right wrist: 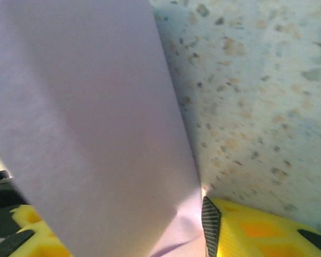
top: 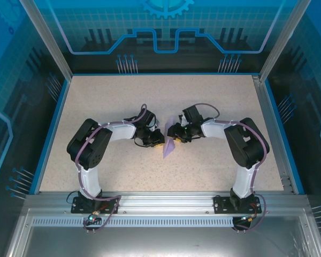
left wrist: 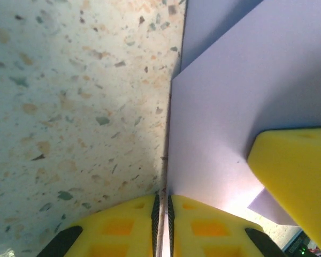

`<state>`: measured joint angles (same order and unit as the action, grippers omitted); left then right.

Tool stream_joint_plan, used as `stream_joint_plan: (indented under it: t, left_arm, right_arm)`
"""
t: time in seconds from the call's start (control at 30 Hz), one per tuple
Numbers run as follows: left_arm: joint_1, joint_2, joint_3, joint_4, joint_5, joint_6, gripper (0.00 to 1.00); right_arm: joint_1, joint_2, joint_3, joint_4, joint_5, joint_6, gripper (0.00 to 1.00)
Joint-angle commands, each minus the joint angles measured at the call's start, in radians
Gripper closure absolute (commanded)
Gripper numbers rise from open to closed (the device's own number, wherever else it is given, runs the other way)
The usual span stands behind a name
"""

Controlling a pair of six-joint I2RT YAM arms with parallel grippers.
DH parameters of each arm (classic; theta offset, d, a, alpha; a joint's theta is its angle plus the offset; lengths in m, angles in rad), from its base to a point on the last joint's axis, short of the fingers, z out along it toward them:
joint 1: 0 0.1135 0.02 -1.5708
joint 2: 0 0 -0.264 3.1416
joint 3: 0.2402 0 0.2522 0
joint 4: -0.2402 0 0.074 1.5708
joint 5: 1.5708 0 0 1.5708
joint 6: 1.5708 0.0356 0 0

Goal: Fold a paper plane with a square sheet of paper (pick it up from the middle)
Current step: Turn over the paper at the center of the table.

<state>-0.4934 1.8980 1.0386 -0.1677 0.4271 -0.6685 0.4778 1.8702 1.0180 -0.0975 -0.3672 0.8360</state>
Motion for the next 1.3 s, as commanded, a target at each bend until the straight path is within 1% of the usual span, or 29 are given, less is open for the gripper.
stream_joint_plan:
  t: [0.0, 0.07, 0.17, 0.3, 0.4, 0.5, 0.67, 0.8, 0.83, 1.07, 1.2, 1.27]
  left_arm:
    - [0.009, -0.025, -0.014, 0.005, 0.005, -0.018, 0.84]
    - [0.008, -0.02, -0.009, -0.001, 0.006, -0.014, 0.82]
    - [0.008, -0.017, -0.008, 0.001, 0.007, -0.013, 0.82]
    - [0.007, -0.008, -0.001, -0.001, 0.015, -0.009, 0.82]
    - [0.007, -0.004, -0.002, 0.003, 0.022, -0.007, 0.82]
    - [0.008, 0.0, 0.002, -0.004, 0.021, -0.005, 0.82]
    - [0.008, 0.001, -0.002, -0.004, 0.019, -0.005, 0.82]
    - [0.007, -0.005, 0.0, -0.007, 0.012, -0.003, 0.82]
    - [0.007, -0.006, 0.001, -0.006, 0.014, -0.005, 0.82]
    - [0.012, -0.021, -0.008, -0.002, 0.016, -0.009, 0.82]
    - [0.015, -0.064, -0.038, 0.015, 0.013, -0.017, 0.82]
    - [0.019, -0.096, -0.059, 0.022, 0.005, -0.022, 0.81]
  right_arm:
    - [0.004, -0.057, 0.024, -0.128, 0.088, -0.049, 0.52]
    - [0.002, -0.061, 0.021, -0.148, 0.092, -0.053, 0.51]
    - [0.002, -0.075, -0.014, -0.104, 0.062, -0.036, 0.49]
    - [-0.003, -0.135, -0.078, -0.027, 0.052, -0.002, 0.4]
    - [-0.011, -0.082, -0.053, -0.003, 0.004, 0.015, 0.4]
    - [-0.006, -0.051, -0.052, 0.043, 0.006, 0.041, 0.41]
    - [0.003, -0.03, -0.031, 0.048, 0.024, 0.041, 0.42]
    - [0.004, -0.012, -0.022, 0.039, 0.034, 0.03, 0.47]
    - [0.004, -0.008, -0.023, 0.044, 0.032, 0.029, 0.5]
    - [0.004, -0.005, 0.0, 0.027, 0.03, -0.012, 0.66]
    - [-0.002, -0.003, 0.037, -0.004, 0.01, -0.051, 0.75]
    - [-0.002, -0.006, 0.062, -0.034, 0.006, -0.076, 0.81]
